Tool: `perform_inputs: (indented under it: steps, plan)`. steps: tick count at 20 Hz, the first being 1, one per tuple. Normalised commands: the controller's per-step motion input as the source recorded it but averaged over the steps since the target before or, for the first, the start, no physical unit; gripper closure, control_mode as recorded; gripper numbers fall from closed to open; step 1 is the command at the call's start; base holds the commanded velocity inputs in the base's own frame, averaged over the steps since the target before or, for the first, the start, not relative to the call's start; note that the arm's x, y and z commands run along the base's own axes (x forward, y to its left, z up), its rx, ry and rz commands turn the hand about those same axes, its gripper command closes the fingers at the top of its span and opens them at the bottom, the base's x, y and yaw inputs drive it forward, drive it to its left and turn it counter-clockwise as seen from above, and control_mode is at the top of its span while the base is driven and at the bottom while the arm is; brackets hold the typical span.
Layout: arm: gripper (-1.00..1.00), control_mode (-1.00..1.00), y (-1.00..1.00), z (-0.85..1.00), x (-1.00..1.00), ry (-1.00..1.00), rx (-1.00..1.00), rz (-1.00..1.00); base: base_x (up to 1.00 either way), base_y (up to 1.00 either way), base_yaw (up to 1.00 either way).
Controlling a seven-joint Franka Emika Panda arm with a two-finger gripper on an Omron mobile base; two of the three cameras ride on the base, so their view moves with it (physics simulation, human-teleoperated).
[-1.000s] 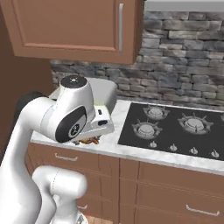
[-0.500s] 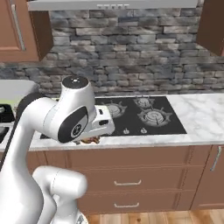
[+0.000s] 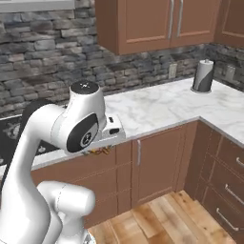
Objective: Take the chicken drumstick from the fridge and place it on the digital scale on the counter by the fridge. Wait a few seconds for a reading, then move it to the plate on the dining counter.
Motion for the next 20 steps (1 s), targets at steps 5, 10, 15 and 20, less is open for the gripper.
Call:
perform_inputs:
  steps: [5, 10, 15, 20]
  plan:
    - [1.0, 1.0, 0.0, 0.0, 0.0, 0.0, 0.0, 0.0, 0.17, -0.63, -0.76]
    - [1.0, 1.0, 0.0, 0.0, 0.0, 0.0, 0.0, 0.0, -0.02, -0.11, -0.77]
    - [1.0, 1.0, 0.0, 0.0, 0.0, 0.0, 0.0, 0.0, -0.08, 0.0, -0.72]
    - [1.0, 1.0, 0.0, 0.0, 0.0, 0.0, 0.0, 0.0, -0.19, 0.0, -0.73]
